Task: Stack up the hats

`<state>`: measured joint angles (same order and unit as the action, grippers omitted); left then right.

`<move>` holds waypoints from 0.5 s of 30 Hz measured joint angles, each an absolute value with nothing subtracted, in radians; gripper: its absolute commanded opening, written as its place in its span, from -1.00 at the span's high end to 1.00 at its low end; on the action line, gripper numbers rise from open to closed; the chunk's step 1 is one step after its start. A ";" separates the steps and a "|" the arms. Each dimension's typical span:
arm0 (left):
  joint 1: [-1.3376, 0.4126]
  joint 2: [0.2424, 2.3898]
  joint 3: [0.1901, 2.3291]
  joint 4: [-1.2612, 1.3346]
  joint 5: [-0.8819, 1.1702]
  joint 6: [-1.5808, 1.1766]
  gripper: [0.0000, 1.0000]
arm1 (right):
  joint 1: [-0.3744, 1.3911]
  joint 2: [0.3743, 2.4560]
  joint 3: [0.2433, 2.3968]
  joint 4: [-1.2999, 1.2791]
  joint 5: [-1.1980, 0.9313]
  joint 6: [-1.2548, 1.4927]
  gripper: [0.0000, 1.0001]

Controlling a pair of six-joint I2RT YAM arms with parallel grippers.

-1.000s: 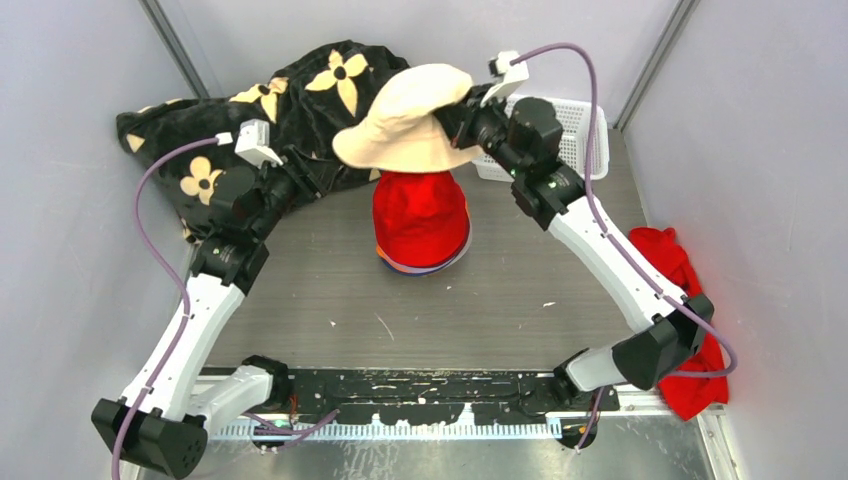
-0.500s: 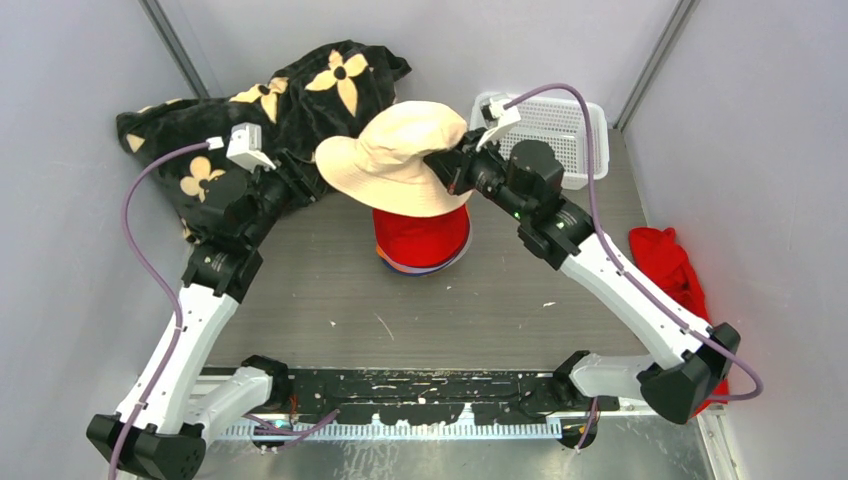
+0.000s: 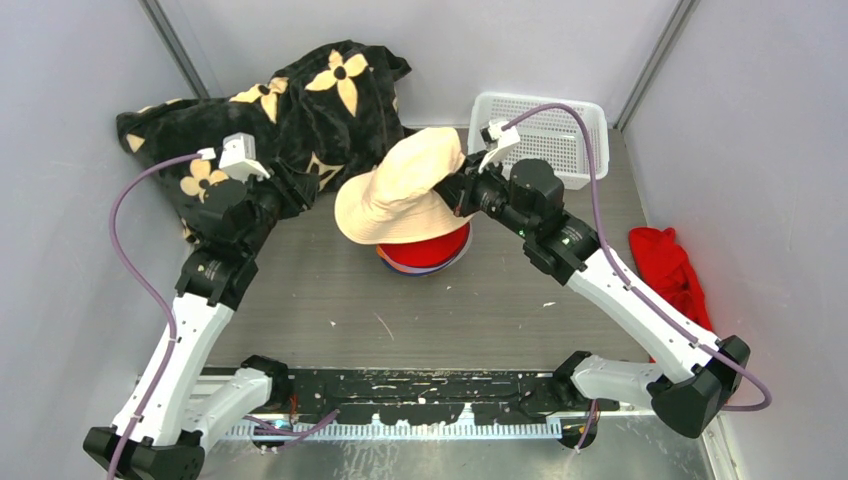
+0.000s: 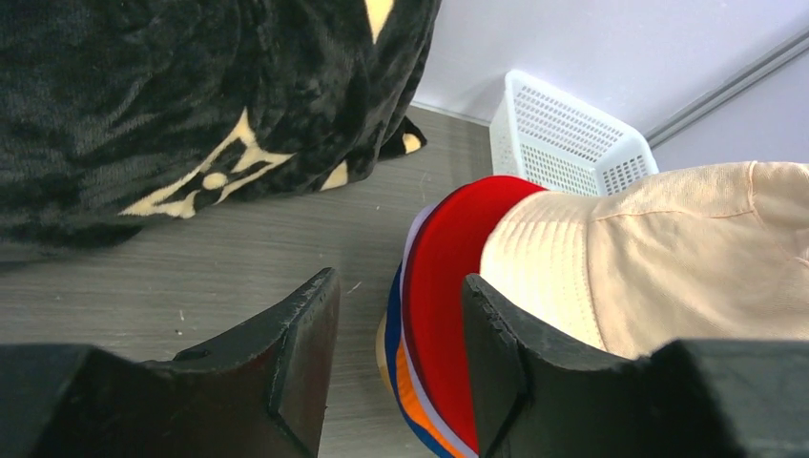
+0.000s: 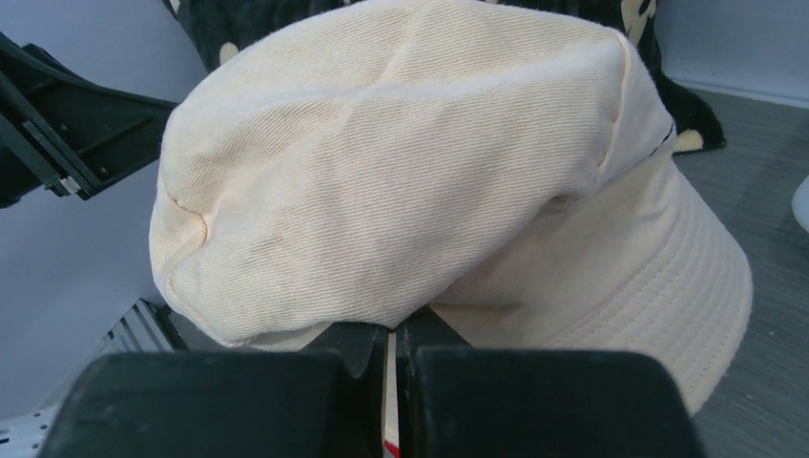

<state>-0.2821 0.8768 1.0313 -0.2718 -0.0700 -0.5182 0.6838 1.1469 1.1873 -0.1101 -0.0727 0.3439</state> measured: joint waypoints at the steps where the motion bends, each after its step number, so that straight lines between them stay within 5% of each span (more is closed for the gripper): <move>1: -0.282 0.877 1.031 -0.277 -0.071 -0.518 -0.01 | 0.685 1.147 1.179 -0.117 -0.073 0.344 0.99; 6: -0.282 0.888 1.031 -0.284 -0.067 -0.520 -0.02 | 0.685 1.148 1.161 -0.139 -0.073 0.344 0.96; 10: -0.282 0.912 1.031 -0.282 -0.052 -0.523 -0.04 | 0.685 1.152 1.161 -0.150 -0.072 0.342 0.29; 15: -0.282 0.947 1.021 -0.244 0.006 -0.524 -0.19 | 0.685 1.151 1.161 -0.189 -0.053 0.333 -0.28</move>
<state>-0.2821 0.9474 1.0206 -0.2443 0.0055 -0.5236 0.6853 1.1515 1.1606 -0.1894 -0.0528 0.3328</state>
